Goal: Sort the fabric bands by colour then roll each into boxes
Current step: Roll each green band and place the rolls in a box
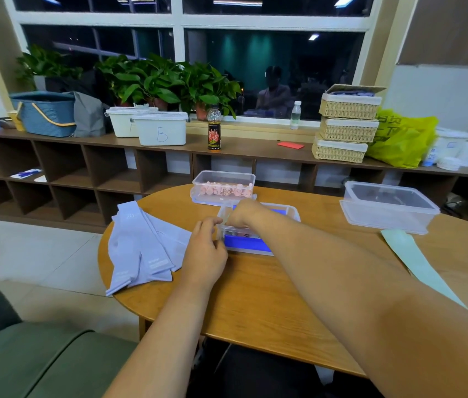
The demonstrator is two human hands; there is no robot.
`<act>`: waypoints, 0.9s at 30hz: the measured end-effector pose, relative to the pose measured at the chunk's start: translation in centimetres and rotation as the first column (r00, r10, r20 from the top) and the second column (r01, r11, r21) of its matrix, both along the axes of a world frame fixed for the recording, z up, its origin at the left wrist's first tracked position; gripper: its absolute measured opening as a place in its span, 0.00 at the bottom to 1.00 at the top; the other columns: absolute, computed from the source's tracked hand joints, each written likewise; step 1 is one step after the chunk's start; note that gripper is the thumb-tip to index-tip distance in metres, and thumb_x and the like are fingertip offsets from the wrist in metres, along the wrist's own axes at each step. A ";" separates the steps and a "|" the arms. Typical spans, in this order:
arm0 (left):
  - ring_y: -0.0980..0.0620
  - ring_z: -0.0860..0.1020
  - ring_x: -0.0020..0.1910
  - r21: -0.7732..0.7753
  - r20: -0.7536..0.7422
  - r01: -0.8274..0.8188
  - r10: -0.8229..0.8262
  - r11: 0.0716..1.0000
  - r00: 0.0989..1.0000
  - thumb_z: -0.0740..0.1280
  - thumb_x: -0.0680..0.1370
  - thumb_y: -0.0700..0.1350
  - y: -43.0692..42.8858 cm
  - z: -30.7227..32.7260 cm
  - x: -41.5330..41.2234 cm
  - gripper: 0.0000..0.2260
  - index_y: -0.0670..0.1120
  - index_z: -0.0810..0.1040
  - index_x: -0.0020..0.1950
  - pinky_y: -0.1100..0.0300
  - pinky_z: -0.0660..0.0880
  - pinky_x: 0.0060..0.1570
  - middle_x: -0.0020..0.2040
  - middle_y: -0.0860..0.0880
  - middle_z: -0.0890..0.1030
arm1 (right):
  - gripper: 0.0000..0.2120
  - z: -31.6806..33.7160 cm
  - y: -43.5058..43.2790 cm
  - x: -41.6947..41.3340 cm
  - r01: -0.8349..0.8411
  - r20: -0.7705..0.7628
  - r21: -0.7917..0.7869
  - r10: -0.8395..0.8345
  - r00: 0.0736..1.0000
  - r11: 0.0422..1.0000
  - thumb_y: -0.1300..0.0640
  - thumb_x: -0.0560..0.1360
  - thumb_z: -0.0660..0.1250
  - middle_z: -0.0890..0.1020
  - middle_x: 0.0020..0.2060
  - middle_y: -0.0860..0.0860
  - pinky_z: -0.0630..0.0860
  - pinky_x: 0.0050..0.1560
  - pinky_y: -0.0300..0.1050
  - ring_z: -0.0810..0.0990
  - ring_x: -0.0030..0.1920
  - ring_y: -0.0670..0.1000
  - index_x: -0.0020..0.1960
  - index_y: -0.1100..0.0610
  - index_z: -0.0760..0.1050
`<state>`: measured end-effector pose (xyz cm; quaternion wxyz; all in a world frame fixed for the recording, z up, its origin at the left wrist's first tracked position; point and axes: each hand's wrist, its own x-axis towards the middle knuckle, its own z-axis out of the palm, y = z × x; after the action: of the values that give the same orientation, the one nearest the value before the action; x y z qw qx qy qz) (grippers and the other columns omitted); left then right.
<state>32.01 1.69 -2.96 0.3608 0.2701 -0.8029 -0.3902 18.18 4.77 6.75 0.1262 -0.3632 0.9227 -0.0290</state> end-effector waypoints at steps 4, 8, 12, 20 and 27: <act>0.53 0.77 0.65 -0.005 -0.001 0.007 -0.007 1.000 1.000 0.66 0.84 0.39 -0.1 -0.1 0.0 0.19 0.58 0.73 0.71 0.62 0.79 0.55 0.67 0.57 0.74 | 0.15 -0.4 -0.7 -0.3 0.012 -0.026 -0.010 -0.012 1.000 1.000 0.49 0.83 0.67 0.80 0.52 0.54 0.78 0.49 0.45 0.78 0.47 0.51 0.67 0.54 0.76; 0.55 0.77 0.63 -0.034 -0.008 0.008 -0.008 0.999 1.000 0.66 0.85 0.40 -0.2 -0.2 -0.1 0.18 0.58 0.73 0.70 0.68 0.76 0.52 0.68 0.57 0.74 | 0.15 -0.2 -0.5 -0.3 0.023 -0.059 -0.004 -0.023 0.998 1.000 0.47 0.81 0.69 0.80 0.49 0.53 0.75 0.40 0.45 0.77 0.44 0.50 0.64 0.53 0.76; 0.54 0.77 0.63 -0.087 0.011 0.010 -0.009 0.996 1.000 0.66 0.84 0.40 -0.2 -0.5 -0.1 0.18 0.57 0.72 0.71 0.69 0.74 0.50 0.68 0.57 0.73 | 0.15 0.1 0.7 -0.8 0.048 0.033 -0.197 -0.043 0.999 0.979 0.44 0.76 0.73 0.82 0.46 0.52 0.75 0.38 0.45 0.80 0.44 0.50 0.54 0.53 0.81; 0.57 0.71 0.61 -0.382 0.007 0.022 -0.021 0.924 1.000 0.67 0.79 0.38 3.3 0.2 -0.9 0.15 0.51 0.77 0.65 0.60 0.76 0.56 0.63 0.55 0.76 | 0.16 -0.6 10.6 -1.8 0.108 0.141 -0.647 -0.021 0.990 0.755 0.46 0.77 0.74 0.84 0.34 0.52 0.82 0.42 0.53 0.83 0.38 0.53 0.38 0.57 0.83; 0.54 0.75 0.56 -0.483 0.097 0.319 -0.312 0.815 0.945 0.67 0.79 0.42 9.3 -0.8 -4.8 0.07 0.51 0.78 0.57 0.56 0.75 0.56 0.54 0.57 0.75 | 0.14 -3.8 23.5 -5.2 0.197 0.101 -0.638 -0.172 0.980 0.745 0.44 0.78 0.74 0.82 0.33 0.46 0.74 0.38 0.45 0.80 0.36 0.46 0.38 0.50 0.81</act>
<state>27.20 11.02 -3.81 0.3426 0.0351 -0.9114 -0.2251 12.99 28.28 2.99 0.0066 -0.2909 0.8852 -0.3629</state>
